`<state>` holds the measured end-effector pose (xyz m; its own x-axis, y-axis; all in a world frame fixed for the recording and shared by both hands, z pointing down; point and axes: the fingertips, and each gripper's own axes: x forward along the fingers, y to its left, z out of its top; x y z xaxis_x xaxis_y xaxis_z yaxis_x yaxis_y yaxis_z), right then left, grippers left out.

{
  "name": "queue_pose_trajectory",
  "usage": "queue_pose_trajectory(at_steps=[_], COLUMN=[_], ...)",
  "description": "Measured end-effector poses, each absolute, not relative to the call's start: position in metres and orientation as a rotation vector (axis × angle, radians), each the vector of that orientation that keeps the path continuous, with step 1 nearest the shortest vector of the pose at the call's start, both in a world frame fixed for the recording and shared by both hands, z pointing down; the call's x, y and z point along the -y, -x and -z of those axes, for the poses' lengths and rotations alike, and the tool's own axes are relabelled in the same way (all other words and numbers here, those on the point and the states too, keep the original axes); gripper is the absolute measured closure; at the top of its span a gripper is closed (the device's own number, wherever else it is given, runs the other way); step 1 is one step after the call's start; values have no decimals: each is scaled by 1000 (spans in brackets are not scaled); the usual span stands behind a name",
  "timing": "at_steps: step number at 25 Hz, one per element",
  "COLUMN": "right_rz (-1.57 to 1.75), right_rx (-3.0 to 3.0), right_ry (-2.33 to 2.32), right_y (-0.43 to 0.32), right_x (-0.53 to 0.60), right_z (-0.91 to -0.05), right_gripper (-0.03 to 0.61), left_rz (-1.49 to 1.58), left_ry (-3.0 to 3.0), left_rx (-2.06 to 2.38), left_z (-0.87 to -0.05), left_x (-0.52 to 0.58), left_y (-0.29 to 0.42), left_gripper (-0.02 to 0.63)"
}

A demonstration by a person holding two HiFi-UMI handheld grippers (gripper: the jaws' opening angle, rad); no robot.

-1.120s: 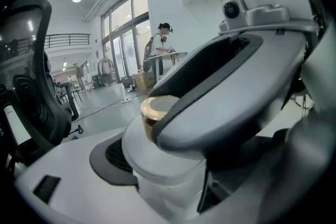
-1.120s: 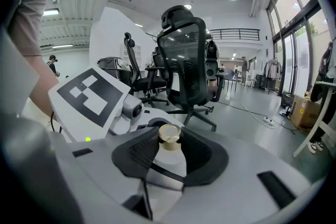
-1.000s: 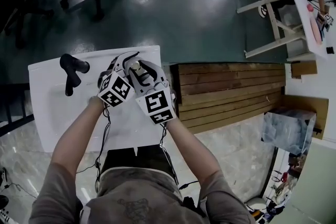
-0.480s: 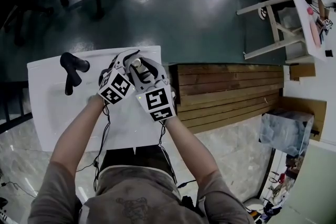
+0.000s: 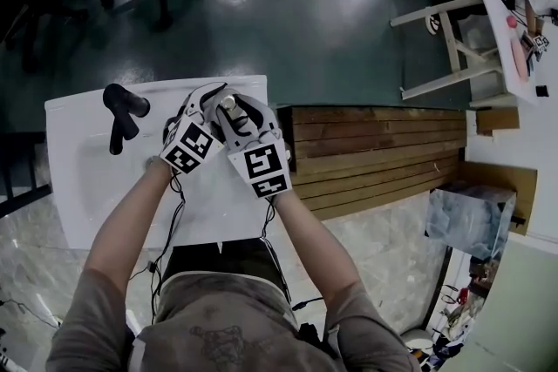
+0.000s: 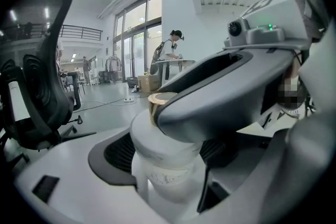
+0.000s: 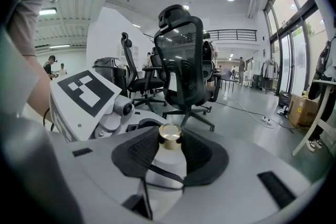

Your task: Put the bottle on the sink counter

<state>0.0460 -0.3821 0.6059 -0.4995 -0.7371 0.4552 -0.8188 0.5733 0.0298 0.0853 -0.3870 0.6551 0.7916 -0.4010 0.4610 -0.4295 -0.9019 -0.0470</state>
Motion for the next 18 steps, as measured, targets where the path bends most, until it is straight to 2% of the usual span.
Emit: queue_pose_trajectory(at_steps=[13,18], right_rz=[-326,-343], right_rx=[2353,2337], right_ry=[-1250,-1263], right_y=[-49,-52], right_x=[384,385], right_z=[-609,-613], right_gripper=[438,405], left_rz=[-772,-779], left_ry=[-2840,-2800], left_rx=[747,797], left_z=[-653,-649], left_x=[370,361], left_y=[-56,-45], left_gripper=[285,285])
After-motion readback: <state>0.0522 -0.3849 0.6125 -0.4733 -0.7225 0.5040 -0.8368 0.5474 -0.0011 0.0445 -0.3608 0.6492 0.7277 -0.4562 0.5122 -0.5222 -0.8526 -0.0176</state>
